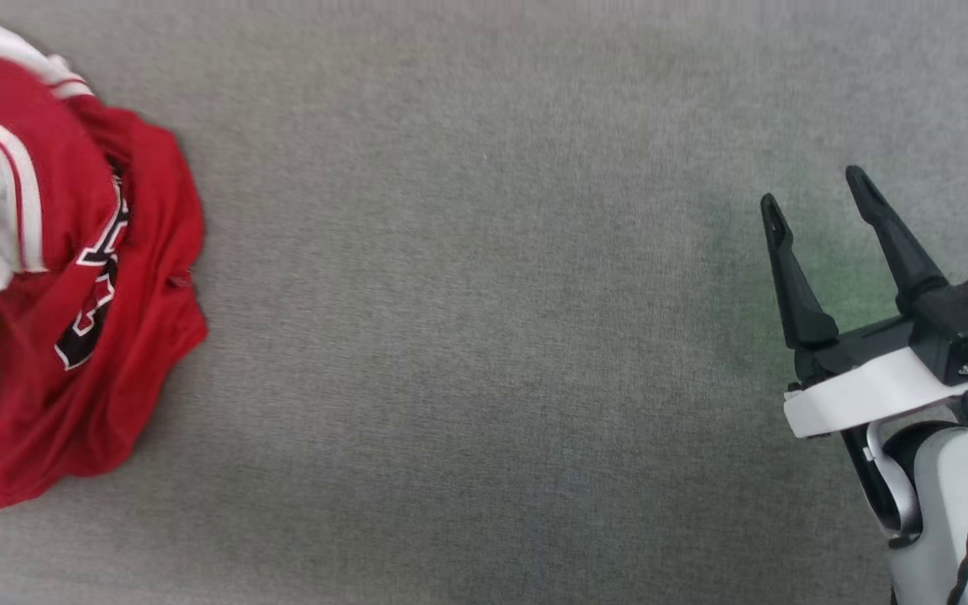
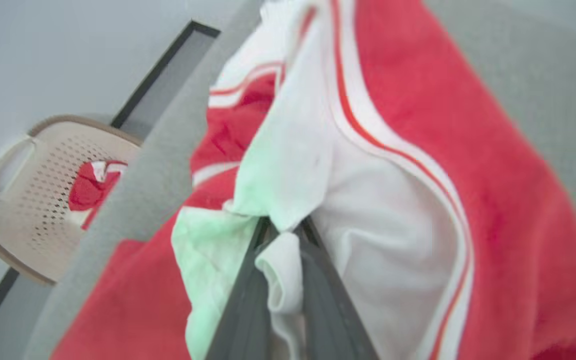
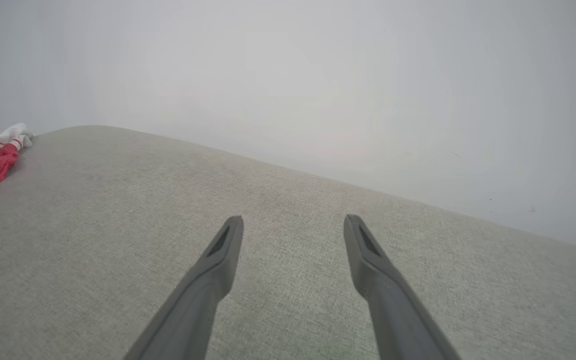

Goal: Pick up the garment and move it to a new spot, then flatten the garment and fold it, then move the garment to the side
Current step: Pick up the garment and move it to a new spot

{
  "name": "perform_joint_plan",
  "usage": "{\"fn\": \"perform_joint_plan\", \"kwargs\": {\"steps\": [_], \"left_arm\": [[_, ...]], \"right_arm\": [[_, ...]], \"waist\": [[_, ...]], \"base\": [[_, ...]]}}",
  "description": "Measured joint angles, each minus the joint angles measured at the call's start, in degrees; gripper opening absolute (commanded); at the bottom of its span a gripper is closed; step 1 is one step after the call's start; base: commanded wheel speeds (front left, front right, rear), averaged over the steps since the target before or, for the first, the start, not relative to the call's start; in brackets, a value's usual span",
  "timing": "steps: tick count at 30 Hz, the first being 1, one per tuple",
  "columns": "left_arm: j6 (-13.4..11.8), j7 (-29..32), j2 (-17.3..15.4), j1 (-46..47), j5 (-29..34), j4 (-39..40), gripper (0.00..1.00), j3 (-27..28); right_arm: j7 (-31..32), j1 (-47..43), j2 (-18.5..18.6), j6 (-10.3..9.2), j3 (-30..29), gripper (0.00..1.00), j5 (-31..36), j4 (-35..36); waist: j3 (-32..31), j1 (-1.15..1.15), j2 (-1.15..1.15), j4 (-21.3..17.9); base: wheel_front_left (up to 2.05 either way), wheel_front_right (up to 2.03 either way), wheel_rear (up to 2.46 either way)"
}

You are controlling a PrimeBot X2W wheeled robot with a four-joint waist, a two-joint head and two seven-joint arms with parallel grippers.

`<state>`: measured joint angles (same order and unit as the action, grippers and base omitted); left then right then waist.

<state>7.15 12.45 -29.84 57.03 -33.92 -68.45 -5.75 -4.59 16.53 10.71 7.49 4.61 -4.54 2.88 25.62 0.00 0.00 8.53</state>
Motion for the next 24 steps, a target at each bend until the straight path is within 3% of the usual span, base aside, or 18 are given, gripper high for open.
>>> {"fn": "perform_joint_plan", "kwargs": {"steps": [10, 24], "left_arm": [[0.1, -2.7, -5.7, 1.7, 0.7, 10.9, 0.00, -7.4], [0.2, 6.5, -12.8, 5.6, 0.0, 29.1, 0.00, -14.5]], "right_arm": [[-1.9, -1.9, -1.7, 0.00, -1.2, 1.00, -1.2, -3.2], [-5.1, -3.6, -3.5, 0.01, -3.4, 1.00, -2.1, -5.6]], "waist": [[-8.2, 0.00, 0.00, 1.5], [-16.2, 0.00, 0.00, 1.9]], "base": [[0.00, 0.00, 0.00], [0.00, 0.00, 0.00]]}}
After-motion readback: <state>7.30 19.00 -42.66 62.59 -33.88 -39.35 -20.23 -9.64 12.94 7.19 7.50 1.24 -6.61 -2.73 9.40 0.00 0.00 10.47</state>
